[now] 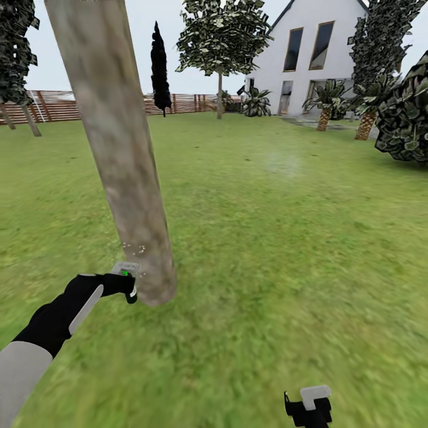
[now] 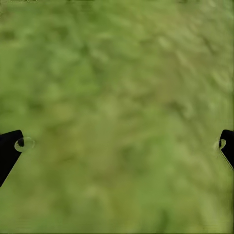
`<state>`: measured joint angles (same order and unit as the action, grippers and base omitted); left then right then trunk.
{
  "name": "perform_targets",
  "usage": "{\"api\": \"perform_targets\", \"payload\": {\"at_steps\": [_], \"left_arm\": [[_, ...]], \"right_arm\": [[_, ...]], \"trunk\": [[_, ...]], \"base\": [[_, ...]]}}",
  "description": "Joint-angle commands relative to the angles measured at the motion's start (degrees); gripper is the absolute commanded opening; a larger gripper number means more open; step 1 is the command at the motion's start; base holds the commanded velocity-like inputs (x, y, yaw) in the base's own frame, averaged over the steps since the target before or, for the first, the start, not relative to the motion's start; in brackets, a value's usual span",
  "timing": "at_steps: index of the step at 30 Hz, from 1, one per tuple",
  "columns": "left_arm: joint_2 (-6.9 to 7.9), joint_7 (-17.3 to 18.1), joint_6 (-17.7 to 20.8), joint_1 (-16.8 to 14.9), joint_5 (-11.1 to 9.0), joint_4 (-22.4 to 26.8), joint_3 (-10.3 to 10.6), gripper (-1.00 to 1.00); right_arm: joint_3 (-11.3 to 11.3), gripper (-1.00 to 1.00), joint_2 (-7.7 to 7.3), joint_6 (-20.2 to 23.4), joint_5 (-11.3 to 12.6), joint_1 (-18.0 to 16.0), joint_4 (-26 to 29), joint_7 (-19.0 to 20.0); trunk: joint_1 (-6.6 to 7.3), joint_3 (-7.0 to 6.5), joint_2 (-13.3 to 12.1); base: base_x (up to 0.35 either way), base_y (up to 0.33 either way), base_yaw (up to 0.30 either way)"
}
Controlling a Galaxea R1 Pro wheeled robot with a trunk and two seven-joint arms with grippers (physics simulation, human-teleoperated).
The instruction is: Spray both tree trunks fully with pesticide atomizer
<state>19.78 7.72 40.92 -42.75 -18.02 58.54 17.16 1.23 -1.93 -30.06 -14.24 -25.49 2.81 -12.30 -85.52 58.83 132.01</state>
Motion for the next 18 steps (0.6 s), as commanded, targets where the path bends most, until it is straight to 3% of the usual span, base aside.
{"api": "perform_targets", "payload": {"at_steps": [1,6,8,11,18], "left_arm": [[0.00,0.0,0.0,0.0,0.0,0.0,0.0,-1.00],[0.06,-0.1,-0.1,0.0,-0.1,0.0,0.0,-1.00],[0.01,0.0,-0.2,0.0,-0.2,0.0,-1.4,-1.00],[-0.26,0.0,-0.2,0.0,0.0,0.8,-3.1,-1.00],[-0.36,0.0,-0.2,-0.1,0.0,0.9,-3.1,-1.00]], "right_arm": [[0.0,1.00,0.00,0.0,0.0,0.0,0.0,0.0],[0.0,1.00,0.00,0.0,0.0,0.0,0.0,0.0],[0.0,1.00,0.00,0.0,0.0,0.0,0.0,0.0],[0.0,1.00,0.00,0.0,0.0,0.0,0.0,0.0],[0.0,1.00,-0.01,0.0,0.0,0.0,0.0,0.0]], "trunk": [[0.00,0.00,0.0],[0.00,0.00,0.0],[0.00,0.00,0.0],[0.00,0.00,0.0],[0.00,0.00,0.0]], "base": [[0.000,-0.274,0.273],[0.000,-0.274,0.277],[0.000,-0.274,0.209],[0.000,-0.274,0.041],[0.000,-0.274,0.001]]}}
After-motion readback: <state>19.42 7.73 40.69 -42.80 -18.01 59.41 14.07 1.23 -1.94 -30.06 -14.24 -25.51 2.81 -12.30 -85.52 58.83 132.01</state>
